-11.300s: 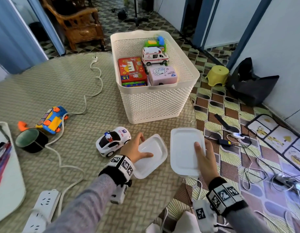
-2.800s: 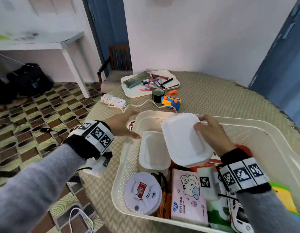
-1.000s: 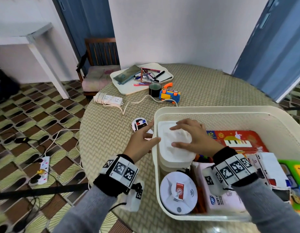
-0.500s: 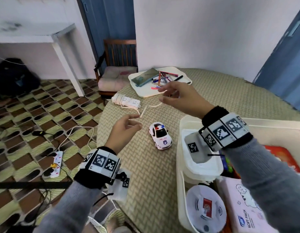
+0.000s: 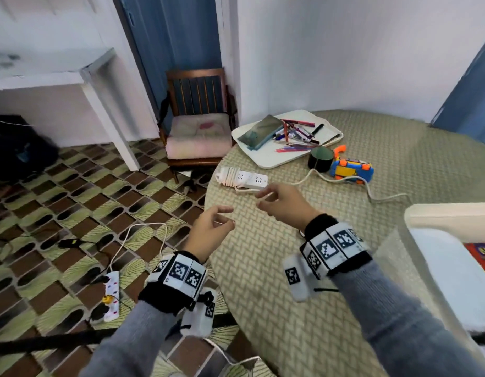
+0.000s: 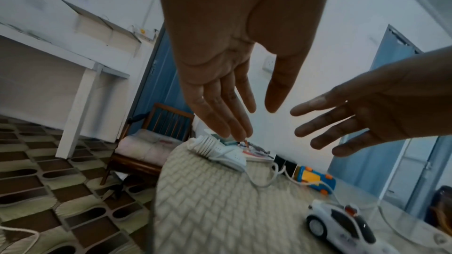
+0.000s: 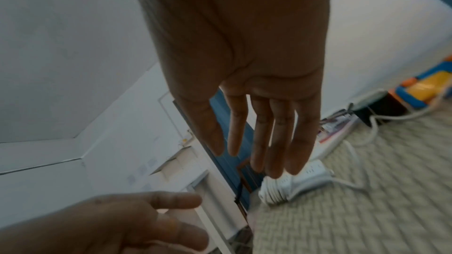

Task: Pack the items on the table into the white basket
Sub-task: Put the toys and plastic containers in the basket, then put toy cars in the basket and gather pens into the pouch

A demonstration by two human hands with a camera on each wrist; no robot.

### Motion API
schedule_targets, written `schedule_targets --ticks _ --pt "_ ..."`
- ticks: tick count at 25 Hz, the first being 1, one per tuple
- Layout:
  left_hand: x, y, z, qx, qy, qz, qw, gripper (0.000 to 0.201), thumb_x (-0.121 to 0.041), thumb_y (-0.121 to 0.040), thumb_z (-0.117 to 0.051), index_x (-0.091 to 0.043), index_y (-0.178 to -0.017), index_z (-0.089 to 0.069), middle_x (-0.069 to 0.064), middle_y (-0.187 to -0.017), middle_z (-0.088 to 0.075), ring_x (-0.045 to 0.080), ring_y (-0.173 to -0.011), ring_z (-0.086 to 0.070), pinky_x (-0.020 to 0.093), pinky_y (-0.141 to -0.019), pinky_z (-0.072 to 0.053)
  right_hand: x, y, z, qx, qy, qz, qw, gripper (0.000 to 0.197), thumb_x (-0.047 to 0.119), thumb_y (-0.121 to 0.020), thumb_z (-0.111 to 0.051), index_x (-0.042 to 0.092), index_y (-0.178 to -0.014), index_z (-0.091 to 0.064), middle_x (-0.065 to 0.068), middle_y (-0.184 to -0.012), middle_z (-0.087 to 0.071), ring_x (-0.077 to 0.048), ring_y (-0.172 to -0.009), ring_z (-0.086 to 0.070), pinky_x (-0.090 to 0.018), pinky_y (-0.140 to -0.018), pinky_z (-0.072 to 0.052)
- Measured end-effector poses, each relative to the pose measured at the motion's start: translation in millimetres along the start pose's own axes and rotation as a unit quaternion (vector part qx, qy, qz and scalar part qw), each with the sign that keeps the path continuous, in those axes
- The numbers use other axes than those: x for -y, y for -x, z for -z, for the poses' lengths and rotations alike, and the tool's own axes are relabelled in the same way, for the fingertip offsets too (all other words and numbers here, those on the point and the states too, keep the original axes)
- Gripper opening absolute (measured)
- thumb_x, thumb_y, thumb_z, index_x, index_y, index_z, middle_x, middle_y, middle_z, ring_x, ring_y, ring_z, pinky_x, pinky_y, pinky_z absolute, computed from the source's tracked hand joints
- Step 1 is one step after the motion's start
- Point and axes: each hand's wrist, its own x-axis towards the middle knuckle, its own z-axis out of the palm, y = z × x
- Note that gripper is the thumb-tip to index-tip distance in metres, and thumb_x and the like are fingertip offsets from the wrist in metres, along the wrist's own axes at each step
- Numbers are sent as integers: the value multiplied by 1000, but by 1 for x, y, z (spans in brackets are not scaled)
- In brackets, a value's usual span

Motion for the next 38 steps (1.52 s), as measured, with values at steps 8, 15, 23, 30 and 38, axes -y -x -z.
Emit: schedule_targets --ticks 8,15,23,30,38 --pt "88 -19 55 83 -44 44 995 25 -11 -85 -65 -20 -108 -61 12 -99 -66 21 -94 -63 35 -88 -48 -45 22 -110 6 -40 -105 994 20 20 -88 -66 15 -106 -64 -2 -98 -62 -6 -74 -56 -15 -59 -39" --pt "127 -31 65 115 -64 85 988 23 -8 -86 -64 -24 -102 -59 1 -89 -64 11 -81 -59 23 -77 -48 -71 24 -149 9 -72 -156 985 24 18 -87 -68 13 -110 -65 1 -100 -60 -10 -87 -56 -18 -73 -45" --pt "124 -81 74 120 -53 108 985 25 -11 -86 -65 -19 -110 -60 7 -100 -66 15 -92 -59 29 -87 -46 -82 -17 -153 -17 -104 -184 977 20 17 -86 -69 17 -106 -65 5 -95 -60 -15 -90 -60 -18 -69 -46" --pt "116 -143 76 175 -47 85 980 24 -8 -85 -65 -25 -102 -61 8 -99 -65 19 -91 -60 28 -83 -50 -81 -55 -153 -69 -152 -224 960 19 12 -87 -66 12 -107 -64 0 -97 -61 -9 -84 -58 -10 -59 -46" --pt "93 -255 93 303 -61 10 951 26 -4 -86 -62 -26 -100 -60 3 -96 -64 15 -87 -59 22 -80 -50 -68 -114 -167 -225 -187 -264 919 19 13 -87 -67 12 -105 -65 0 -97 -63 -7 -84 -58 -6 -55 -44"
